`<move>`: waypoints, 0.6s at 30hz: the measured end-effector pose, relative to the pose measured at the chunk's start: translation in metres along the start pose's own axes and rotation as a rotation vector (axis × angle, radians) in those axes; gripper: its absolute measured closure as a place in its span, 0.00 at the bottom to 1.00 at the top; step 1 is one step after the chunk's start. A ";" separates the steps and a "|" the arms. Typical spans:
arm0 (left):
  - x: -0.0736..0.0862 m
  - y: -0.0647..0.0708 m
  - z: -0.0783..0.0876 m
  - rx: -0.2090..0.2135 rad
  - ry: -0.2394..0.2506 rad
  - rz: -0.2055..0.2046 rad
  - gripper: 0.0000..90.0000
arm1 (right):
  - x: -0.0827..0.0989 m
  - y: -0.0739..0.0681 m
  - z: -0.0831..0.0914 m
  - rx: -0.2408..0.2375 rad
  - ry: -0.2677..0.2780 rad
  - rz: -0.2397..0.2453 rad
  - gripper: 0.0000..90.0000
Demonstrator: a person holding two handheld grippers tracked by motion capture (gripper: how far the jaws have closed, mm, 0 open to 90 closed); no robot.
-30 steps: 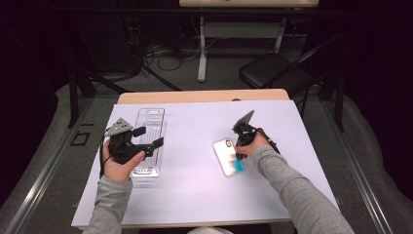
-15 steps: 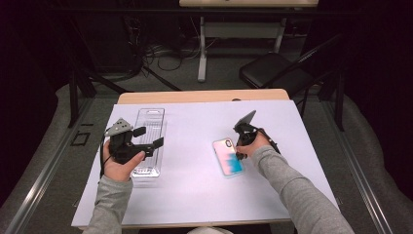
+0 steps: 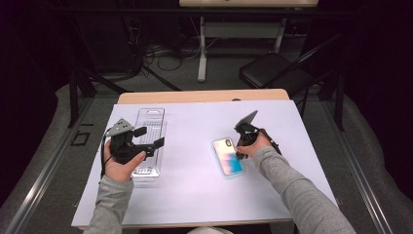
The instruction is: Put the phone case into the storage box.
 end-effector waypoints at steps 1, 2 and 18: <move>0.000 0.000 0.000 0.000 -0.001 0.000 0.17 | 0.000 0.000 0.000 0.000 0.000 0.000 0.97; 0.000 0.001 -0.001 0.001 0.002 0.000 0.17 | 0.000 -0.001 0.000 -0.003 0.012 0.010 0.97; 0.002 0.012 -0.009 0.045 -0.001 0.006 0.17 | -0.001 -0.004 0.009 0.006 0.038 0.026 0.97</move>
Point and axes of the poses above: each handheld gripper's, and its own axes: z roughly backward along the jaws, x roughly out of its underside, y roughly to its right, the point moved 7 cm from there along -z, roughly forward along the jaws, and after that the axes turned 3 degrees about -x, right-handed, at the moved point
